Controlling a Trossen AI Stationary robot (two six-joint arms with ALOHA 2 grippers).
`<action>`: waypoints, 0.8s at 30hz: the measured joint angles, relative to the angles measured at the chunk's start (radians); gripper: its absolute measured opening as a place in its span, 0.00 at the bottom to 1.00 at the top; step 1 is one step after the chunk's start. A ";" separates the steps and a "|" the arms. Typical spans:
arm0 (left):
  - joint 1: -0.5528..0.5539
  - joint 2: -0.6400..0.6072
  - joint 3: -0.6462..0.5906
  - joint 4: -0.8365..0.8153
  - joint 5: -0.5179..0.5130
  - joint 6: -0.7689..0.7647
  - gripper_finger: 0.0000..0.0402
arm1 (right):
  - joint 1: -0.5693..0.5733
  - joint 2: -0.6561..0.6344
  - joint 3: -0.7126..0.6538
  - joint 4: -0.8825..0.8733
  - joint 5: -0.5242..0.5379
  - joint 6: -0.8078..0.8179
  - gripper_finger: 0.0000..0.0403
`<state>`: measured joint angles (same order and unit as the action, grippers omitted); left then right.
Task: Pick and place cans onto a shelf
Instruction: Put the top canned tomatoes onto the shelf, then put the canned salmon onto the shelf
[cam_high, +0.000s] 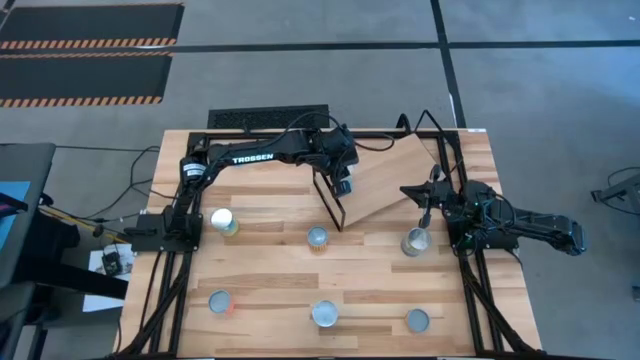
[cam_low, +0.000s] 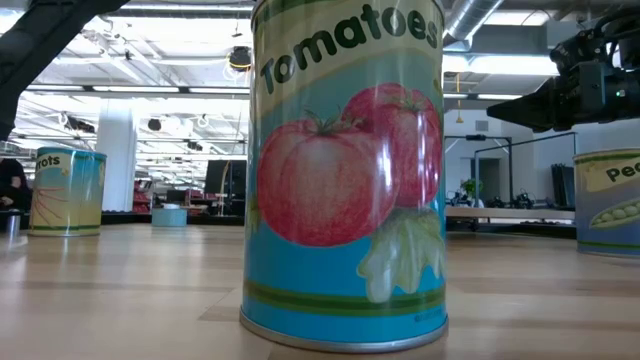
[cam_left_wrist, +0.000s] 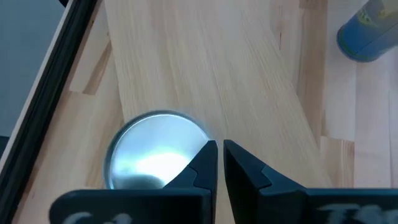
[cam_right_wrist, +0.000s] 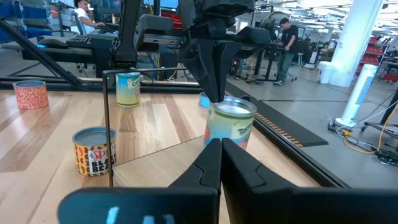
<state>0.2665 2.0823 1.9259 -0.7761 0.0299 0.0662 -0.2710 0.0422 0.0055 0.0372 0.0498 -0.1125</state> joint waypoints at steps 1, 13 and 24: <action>0.000 0.000 0.000 0.000 0.000 0.004 0.04 | 0.000 0.000 0.000 0.000 0.000 0.000 0.07; -0.011 -0.095 0.002 -0.027 0.077 0.141 0.00 | 0.000 0.000 0.000 0.000 0.000 0.000 0.07; -0.048 -0.197 -0.255 0.334 0.038 0.136 0.00 | 0.000 0.000 0.000 0.000 0.000 0.000 0.07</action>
<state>0.2188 1.8856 1.6707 -0.4420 0.0680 0.2026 -0.2707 0.0418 0.0055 0.0372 0.0498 -0.1126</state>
